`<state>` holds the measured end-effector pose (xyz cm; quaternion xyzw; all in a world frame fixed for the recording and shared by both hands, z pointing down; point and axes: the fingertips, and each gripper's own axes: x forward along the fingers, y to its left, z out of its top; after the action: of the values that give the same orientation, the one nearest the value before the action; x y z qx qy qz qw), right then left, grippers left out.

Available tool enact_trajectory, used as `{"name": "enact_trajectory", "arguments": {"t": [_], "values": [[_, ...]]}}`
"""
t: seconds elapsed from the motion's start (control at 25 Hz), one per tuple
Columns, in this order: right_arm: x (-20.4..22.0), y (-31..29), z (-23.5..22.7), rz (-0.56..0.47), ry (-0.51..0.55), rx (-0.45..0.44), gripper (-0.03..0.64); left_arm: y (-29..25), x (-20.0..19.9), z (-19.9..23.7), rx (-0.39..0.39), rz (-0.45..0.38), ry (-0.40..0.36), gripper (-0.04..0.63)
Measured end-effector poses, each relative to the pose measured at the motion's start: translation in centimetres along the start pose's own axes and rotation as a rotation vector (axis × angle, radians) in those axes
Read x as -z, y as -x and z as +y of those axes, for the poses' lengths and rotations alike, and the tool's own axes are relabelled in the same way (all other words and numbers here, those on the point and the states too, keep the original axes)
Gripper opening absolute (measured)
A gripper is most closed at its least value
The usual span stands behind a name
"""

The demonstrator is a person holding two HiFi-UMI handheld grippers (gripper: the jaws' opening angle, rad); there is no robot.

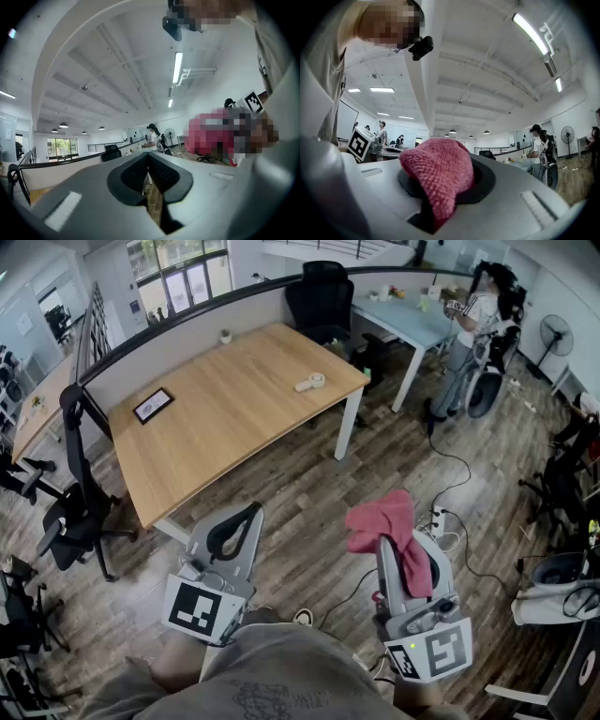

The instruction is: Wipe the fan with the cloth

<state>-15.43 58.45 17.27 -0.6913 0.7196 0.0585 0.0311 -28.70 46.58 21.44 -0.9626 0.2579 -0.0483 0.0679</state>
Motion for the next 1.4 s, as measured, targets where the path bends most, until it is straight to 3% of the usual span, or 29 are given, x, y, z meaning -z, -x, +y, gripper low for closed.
{"name": "enact_trajectory", "arguments": {"t": [0.64, 0.68, 0.76, 0.8, 1.04, 1.4], "values": [[1.8, -0.2, -0.6, 0.056, 0.002, -0.032, 0.087, -1.2, 0.2, -1.2, 0.017, -0.013, 0.033, 0.003], [1.9, -0.3, -0.7, 0.057, -0.006, -0.033, 0.087, -1.2, -0.2, -1.1, 0.016, -0.043, 0.030, 0.015], [2.1, -0.4, -0.8, 0.061, -0.019, -0.038, 0.087, -1.2, -1.1, -0.8, 0.022, -0.106, 0.005, 0.186], [2.3, -0.5, -0.9, 0.065, -0.022, -0.039, 0.087, -1.3, -1.4, -0.7, 0.023, -0.120, -0.007, 0.232], [3.3, -2.4, -1.3, 0.074, -0.025, -0.043, 0.087, -2.3, 0.2, 0.8, -0.007, -0.032, 0.015, 0.232], [5.0, -7.8, -4.8, 0.104, -0.029, -0.030, 0.087, -8.1, 1.1, 4.1, 0.001, -0.010, 0.024, 0.233]]}}
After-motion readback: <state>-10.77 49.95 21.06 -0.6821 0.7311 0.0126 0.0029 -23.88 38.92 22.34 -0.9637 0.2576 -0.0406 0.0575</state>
